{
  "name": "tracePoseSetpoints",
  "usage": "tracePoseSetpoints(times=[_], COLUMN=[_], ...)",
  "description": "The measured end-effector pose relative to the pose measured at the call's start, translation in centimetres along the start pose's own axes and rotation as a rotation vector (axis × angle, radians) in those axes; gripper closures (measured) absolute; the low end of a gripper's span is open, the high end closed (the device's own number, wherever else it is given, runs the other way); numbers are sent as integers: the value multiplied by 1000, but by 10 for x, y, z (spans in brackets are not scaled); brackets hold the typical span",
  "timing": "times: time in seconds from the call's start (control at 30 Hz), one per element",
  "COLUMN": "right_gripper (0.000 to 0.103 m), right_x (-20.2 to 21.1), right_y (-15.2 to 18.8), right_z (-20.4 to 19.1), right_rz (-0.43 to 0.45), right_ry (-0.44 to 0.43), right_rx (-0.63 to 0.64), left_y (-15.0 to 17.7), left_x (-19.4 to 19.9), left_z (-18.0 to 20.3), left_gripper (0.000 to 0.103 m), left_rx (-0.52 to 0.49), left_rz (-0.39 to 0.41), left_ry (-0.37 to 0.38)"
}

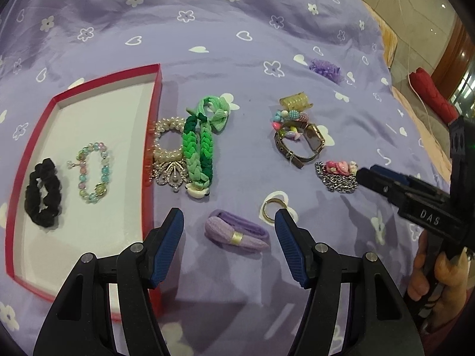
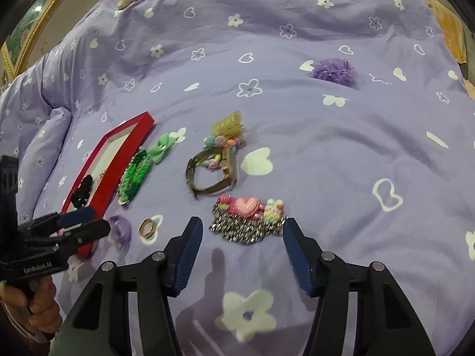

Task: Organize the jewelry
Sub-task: 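Grasp the purple hair tie with the left tool while the right tool grasps the pink heart clip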

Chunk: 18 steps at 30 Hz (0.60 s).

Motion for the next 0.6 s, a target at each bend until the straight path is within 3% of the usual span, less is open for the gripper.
tracePoseSetpoints(times=[0.2,0.3,0.37,0.5,0.6], right_gripper=[44,49,63,63,63], right_x=[-26,-38,-39,-31,-21], right_y=[-5,-2,-3,-9,-13], right_z=[1,3,7,18,25], right_rz=[-82,-123,-117,-75,-37], right_ry=[32,77,94,104,85], right_rx=[68,116,110,51,-6], left_y=[4,7,7,4,1], left_x=[-15,-21,-22,-23,-24], left_z=[4,8,9,7,3], left_gripper=[40,57,60,69,86], left_rx=[-16,-36,-47,-45,-30], left_rz=[-31,-37,-31,-20,-20], left_ry=[6,12,6,4,6])
Point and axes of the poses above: each gripper's, at about its wrist camera, not at the fingertips, and x roughly against the way its jaws point, z to its right, y to its underside, the point moved 10 cm from there along -x, roughly the way its jaws point, and after that the axes turned 10 degrees about -y, right-handed, at the moved point
